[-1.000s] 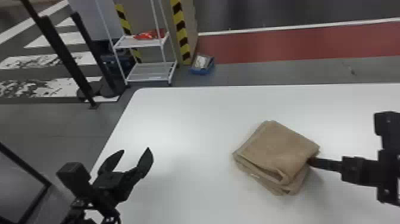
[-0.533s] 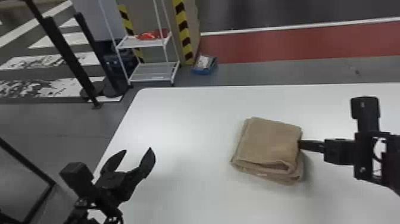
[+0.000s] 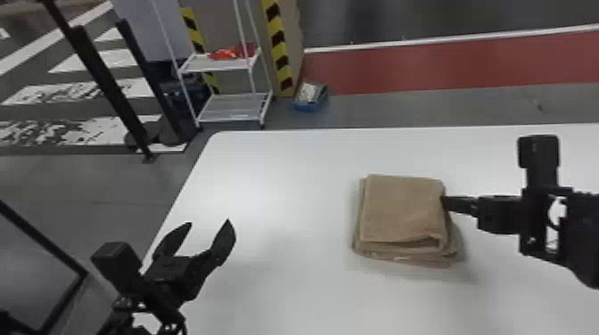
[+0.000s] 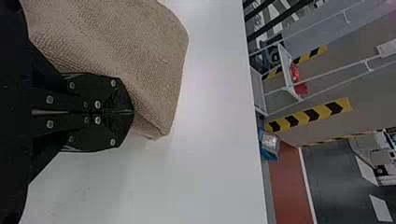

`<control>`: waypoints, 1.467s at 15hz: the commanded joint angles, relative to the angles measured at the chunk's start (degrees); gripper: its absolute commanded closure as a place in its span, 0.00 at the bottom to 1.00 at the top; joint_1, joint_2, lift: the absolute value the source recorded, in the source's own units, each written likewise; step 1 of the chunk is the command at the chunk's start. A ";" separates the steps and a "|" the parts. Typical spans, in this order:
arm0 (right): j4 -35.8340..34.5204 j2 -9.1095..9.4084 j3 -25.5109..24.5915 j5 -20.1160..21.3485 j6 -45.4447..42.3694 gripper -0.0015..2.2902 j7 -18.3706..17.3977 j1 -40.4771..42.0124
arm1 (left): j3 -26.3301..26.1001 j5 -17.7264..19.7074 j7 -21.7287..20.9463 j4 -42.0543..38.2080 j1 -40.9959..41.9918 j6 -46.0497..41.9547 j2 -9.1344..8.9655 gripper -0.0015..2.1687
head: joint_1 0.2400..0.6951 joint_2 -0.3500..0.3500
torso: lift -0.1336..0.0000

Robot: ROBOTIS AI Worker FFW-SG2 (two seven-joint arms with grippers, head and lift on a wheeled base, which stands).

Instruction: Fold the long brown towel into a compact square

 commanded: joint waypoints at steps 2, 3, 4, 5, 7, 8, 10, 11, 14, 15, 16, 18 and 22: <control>-9.60 0.05 -3.41 0.05 -0.20 0.86 -0.16 6.53 | 0.08 0.01 0.09 -0.29 0.22 0.00 -0.15 0.04 | 1.00 0.85 | 0.08; -14.08 0.05 -3.93 0.05 -1.43 0.81 -1.13 9.87 | -0.09 -0.08 0.09 -0.29 0.22 0.00 -0.15 0.04 | 1.00 0.83 | 0.08; -18.65 0.05 -3.93 -0.04 -8.11 0.61 -2.97 14.62 | -0.44 -0.17 -0.09 -0.29 0.13 0.00 -0.15 0.04 | 1.00 0.82 | 0.08; -22.08 0.05 -3.84 -0.13 -15.85 0.25 -4.20 19.01 | -1.06 -0.43 -0.35 -0.29 -0.04 0.00 -0.15 0.04 | 1.00 0.80 | 0.08; -26.56 0.05 -3.67 -0.13 -25.16 0.00 -4.47 25.25 | -2.64 -1.14 -1.32 -0.73 -0.04 -0.17 -0.15 0.04 | 1.00 0.77 | 0.08; -27.62 0.05 -3.32 -0.65 -31.31 0.00 -5.87 28.41 | -4.05 -2.10 -1.67 -0.81 0.04 -0.70 -0.15 0.04 | 1.00 0.75 | 0.08; -28.14 0.05 -1.91 -1.62 -39.40 0.01 -8.86 32.63 | -6.68 -4.13 -1.32 -0.20 0.22 -2.99 -0.15 0.04 | 1.00 0.72 | 0.08; -28.41 0.05 -1.30 -1.97 -40.98 0.02 -9.83 34.74 | -7.83 -4.39 -0.97 0.07 0.31 -4.92 -0.15 0.04 | 1.00 0.71 | 0.08; -28.06 0.05 0.55 -3.55 -43.62 0.03 -12.73 38.35 | -10.02 -6.32 3.78 0.59 1.36 -13.53 -0.15 0.04 | 1.00 0.68 | 0.08; -27.79 0.05 1.17 -3.55 -43.62 0.03 -13.35 38.87 | -10.29 -7.38 4.92 0.51 1.63 -14.94 -0.15 0.04 | 1.00 0.68 | 0.08; -27.70 0.05 1.60 -3.55 -43.80 0.03 -13.52 39.23 | -10.29 -7.55 4.92 0.42 1.98 -14.94 -0.15 0.04 | 1.00 0.69 | 0.08; -27.79 0.05 2.22 -3.55 -45.20 0.04 -13.87 39.58 | -10.37 -7.55 4.83 0.15 2.68 -15.29 -0.15 0.04 | 1.00 0.71 | 0.08; -27.79 0.05 2.57 -3.20 -46.43 0.04 -14.75 40.37 | -10.11 -7.55 5.27 0.07 2.77 -16.52 -0.15 0.04 | 1.00 0.72 | 0.08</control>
